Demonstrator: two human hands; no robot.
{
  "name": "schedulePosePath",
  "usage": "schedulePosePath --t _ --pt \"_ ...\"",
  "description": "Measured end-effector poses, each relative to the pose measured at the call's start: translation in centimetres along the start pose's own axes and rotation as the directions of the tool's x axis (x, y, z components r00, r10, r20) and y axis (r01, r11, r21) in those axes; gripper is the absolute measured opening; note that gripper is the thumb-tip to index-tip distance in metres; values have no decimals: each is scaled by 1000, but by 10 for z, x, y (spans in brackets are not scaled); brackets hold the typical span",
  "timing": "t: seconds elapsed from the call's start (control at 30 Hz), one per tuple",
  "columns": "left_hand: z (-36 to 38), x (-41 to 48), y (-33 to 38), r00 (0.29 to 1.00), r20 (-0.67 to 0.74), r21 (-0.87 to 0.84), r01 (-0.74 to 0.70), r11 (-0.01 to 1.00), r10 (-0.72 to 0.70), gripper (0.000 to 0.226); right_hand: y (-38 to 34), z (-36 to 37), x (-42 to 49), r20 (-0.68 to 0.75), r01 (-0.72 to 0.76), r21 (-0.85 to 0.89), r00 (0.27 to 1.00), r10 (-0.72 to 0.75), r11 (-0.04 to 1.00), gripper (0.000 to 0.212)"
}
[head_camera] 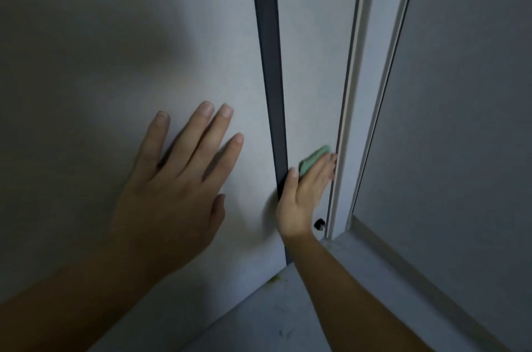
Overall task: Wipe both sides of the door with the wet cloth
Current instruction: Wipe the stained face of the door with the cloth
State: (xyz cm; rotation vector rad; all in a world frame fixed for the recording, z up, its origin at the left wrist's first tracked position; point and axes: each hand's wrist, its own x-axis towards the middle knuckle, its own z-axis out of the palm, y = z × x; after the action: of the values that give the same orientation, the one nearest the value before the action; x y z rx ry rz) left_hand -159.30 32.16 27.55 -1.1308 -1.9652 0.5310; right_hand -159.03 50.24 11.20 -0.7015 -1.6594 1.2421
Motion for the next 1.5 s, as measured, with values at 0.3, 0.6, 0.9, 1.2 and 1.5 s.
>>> schedulePosePath --t 0.3,0.6,0.9,1.2,1.5 --pt "16 -15 10 999 -33 -27 -4 1000 3 71 -37 20 -45 97 234 -56 969 -228 971 71" --pt "17 -15 9 999 -45 -11 -15 1000 14 74 -40 9 -6 52 413 -123 911 -410 902 67" --pt "22 -15 14 997 -74 -37 -6 999 3 71 27 14 -35 43 136 -107 990 -132 985 77" --pt "22 -15 16 998 -60 -64 5 998 -9 73 46 1 -23 57 -476 316 873 484 821 85" --pt "25 -16 15 998 -62 -39 -5 999 2 75 36 16 -96 173 -93 71 982 80 993 77"
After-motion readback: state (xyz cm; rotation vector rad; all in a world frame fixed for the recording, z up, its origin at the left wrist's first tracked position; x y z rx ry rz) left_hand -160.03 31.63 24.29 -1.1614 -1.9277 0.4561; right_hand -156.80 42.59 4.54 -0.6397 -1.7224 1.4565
